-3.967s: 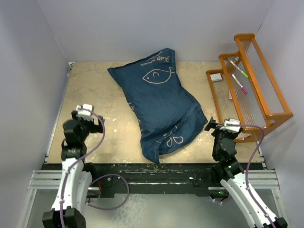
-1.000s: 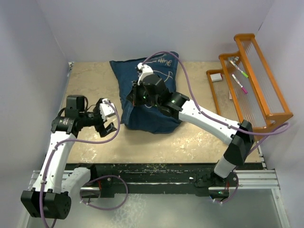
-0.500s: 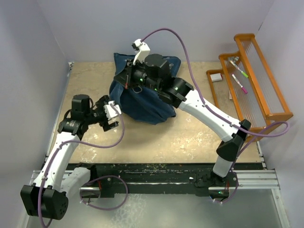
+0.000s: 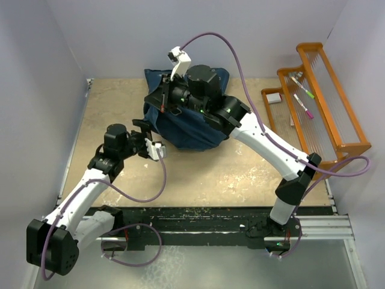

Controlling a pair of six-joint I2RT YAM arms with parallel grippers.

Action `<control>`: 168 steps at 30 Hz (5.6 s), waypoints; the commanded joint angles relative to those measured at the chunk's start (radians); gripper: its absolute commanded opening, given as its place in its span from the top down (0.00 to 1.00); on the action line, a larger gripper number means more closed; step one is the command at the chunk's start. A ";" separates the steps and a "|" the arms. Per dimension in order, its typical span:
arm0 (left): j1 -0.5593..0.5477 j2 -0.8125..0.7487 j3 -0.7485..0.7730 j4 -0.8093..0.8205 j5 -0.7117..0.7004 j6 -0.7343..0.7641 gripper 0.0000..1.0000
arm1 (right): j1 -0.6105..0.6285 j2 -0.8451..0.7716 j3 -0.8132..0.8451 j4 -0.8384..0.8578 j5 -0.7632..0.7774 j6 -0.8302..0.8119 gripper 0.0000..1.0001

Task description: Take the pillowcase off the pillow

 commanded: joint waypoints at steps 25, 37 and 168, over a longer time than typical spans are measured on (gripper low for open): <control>-0.193 -0.141 -0.128 0.521 0.073 0.358 0.01 | -0.030 0.052 0.337 -0.085 -0.063 -0.044 1.00; -0.194 -0.379 -0.223 0.298 0.193 0.518 0.01 | -0.018 0.158 0.509 -0.059 -0.107 0.002 1.00; -0.201 0.302 1.369 -0.787 -0.058 -0.734 0.19 | 0.050 -0.307 -0.601 0.652 -0.106 -0.637 1.00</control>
